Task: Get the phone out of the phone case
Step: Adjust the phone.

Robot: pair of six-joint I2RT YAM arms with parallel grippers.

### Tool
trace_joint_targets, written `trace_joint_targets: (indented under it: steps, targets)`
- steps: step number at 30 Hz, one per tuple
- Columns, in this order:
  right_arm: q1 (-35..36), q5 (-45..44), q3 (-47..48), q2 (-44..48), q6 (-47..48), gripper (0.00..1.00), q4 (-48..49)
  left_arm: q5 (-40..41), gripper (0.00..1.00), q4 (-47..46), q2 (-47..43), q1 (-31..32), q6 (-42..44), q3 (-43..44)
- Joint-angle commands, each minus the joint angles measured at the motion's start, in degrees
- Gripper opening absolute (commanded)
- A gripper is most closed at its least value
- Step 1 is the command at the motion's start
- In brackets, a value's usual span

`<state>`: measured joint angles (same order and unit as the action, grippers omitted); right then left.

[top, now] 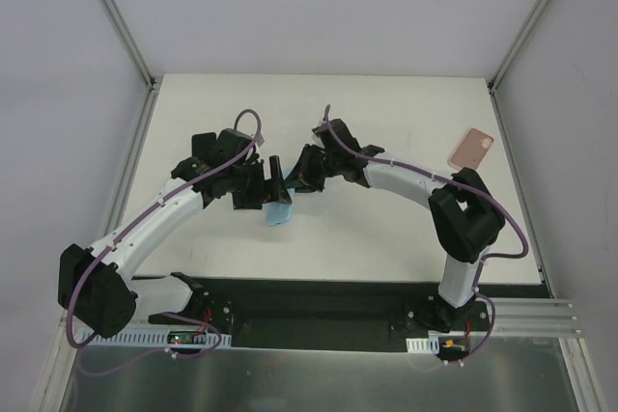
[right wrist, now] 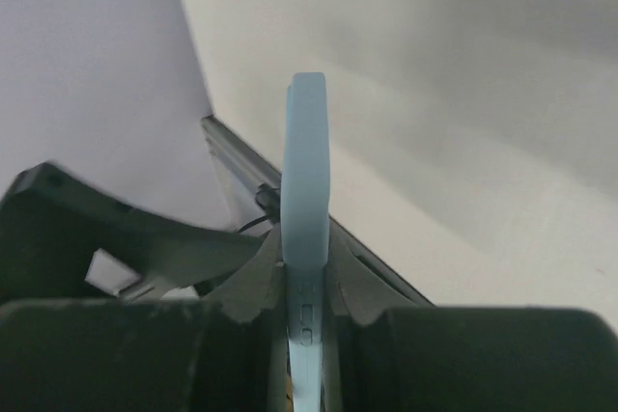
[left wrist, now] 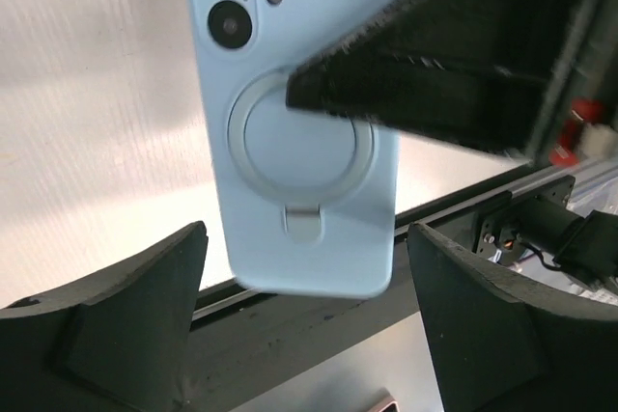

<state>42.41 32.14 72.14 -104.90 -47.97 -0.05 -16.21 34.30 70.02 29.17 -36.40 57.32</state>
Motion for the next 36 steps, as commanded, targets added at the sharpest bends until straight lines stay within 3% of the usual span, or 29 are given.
trace_joint_targets:
  steps: [1, 8, 13, 18, 30, 36]
  targets:
    - [-1.5, -10.9, 5.1, 1.7, 3.4, 0.01, -17.5, 5.0, 0.84, -0.6, -3.5, 2.1, 4.6, 1.5]
    - [-1.7, -22.9, 17.1, -2.4, 4.4, 0.01, -43.9, 13.8, 0.85, 0.8, -0.6, 11.9, 8.4, 4.6]
    - [-1.7, -24.1, 23.8, -6.5, 3.6, 0.01, -57.0, 14.7, 0.84, -1.7, 2.5, 17.1, 12.7, 7.4]
    - [-1.7, -25.0, 23.8, -5.4, 2.0, 0.01, -59.9, 15.8, 0.84, -3.8, 6.9, 21.7, 15.0, 9.2]
    - [-2.0, -28.3, 30.9, -6.4, 4.0, 0.01, -74.2, 15.9, 0.81, -5.8, 10.6, 25.7, 16.6, 12.3]
    - [-2.0, -29.6, 31.4, -5.5, 4.4, 0.02, -75.7, 15.9, 0.77, -5.8, 13.0, 26.8, 17.4, 13.8]
